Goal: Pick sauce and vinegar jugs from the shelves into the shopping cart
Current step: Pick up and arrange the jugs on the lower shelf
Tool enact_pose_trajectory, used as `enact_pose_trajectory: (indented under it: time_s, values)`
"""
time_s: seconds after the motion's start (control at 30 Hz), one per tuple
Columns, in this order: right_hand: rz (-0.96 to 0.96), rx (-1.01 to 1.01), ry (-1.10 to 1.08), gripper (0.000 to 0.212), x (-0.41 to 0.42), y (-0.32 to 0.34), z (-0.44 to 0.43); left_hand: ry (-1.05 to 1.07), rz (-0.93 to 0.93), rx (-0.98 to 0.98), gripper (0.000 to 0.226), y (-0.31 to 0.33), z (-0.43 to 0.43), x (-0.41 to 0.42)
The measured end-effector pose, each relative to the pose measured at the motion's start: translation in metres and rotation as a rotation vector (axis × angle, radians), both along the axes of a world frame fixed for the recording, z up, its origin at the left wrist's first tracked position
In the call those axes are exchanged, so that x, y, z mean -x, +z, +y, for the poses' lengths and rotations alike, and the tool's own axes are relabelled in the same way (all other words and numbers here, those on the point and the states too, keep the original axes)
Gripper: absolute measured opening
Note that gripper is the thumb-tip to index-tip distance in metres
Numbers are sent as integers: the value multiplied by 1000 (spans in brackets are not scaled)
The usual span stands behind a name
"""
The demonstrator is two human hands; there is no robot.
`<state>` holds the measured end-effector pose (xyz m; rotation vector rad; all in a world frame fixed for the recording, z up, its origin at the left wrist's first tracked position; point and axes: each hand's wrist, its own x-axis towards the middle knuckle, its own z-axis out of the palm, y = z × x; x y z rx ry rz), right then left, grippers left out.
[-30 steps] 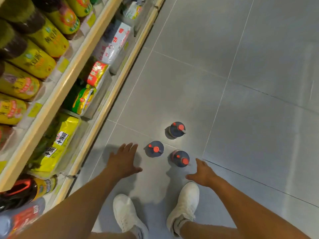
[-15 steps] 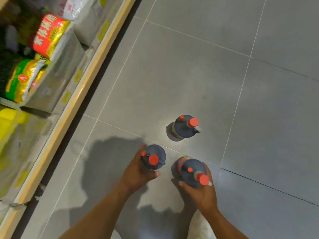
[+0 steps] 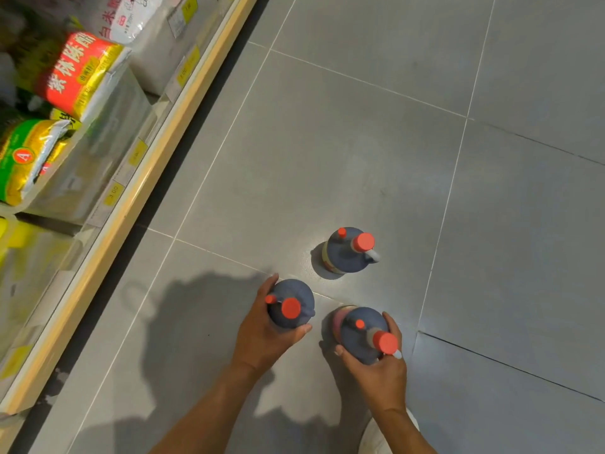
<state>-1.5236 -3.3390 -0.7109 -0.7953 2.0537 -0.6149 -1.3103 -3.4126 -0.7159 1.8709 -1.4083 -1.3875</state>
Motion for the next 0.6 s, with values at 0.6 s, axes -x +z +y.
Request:
enact_pose_trajectory:
  time_s: [0.6]
  values:
    - [-69, 37, 14, 66, -12, 182, -30, -58, -204, -119, 103, 212, -41, -50]
